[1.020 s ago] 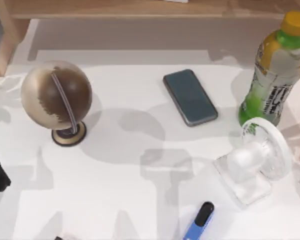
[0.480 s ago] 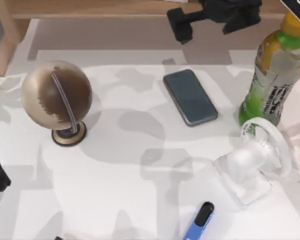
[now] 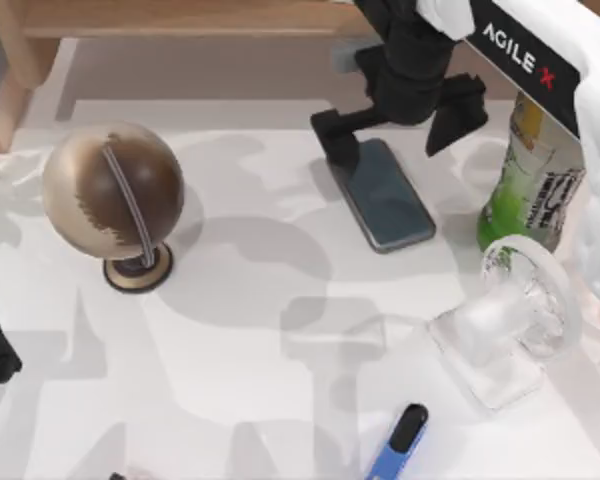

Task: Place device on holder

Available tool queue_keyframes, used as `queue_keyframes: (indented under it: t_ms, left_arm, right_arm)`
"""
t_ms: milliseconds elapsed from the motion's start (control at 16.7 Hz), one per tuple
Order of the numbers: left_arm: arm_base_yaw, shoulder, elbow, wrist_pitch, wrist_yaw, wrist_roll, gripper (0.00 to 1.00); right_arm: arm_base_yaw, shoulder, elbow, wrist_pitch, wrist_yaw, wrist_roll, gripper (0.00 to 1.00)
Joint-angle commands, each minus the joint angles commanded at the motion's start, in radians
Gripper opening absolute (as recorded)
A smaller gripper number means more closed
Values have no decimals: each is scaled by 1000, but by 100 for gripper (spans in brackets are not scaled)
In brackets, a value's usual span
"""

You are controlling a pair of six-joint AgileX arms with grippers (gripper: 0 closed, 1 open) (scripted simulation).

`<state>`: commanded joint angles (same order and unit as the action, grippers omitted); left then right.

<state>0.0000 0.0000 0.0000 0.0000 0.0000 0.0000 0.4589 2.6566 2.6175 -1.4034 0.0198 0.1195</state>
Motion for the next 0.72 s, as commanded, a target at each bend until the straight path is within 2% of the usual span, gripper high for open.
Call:
queue_keyframes:
  t_ms: [300, 720]
  left_arm:
    - [0, 0, 0, 0, 0, 0, 100]
    - [0, 0, 0, 0, 0, 0, 100]
  right_arm:
    - [-3, 7, -13, 17, 0, -1, 100]
    - [-1, 41, -182, 223, 1, -1, 100]
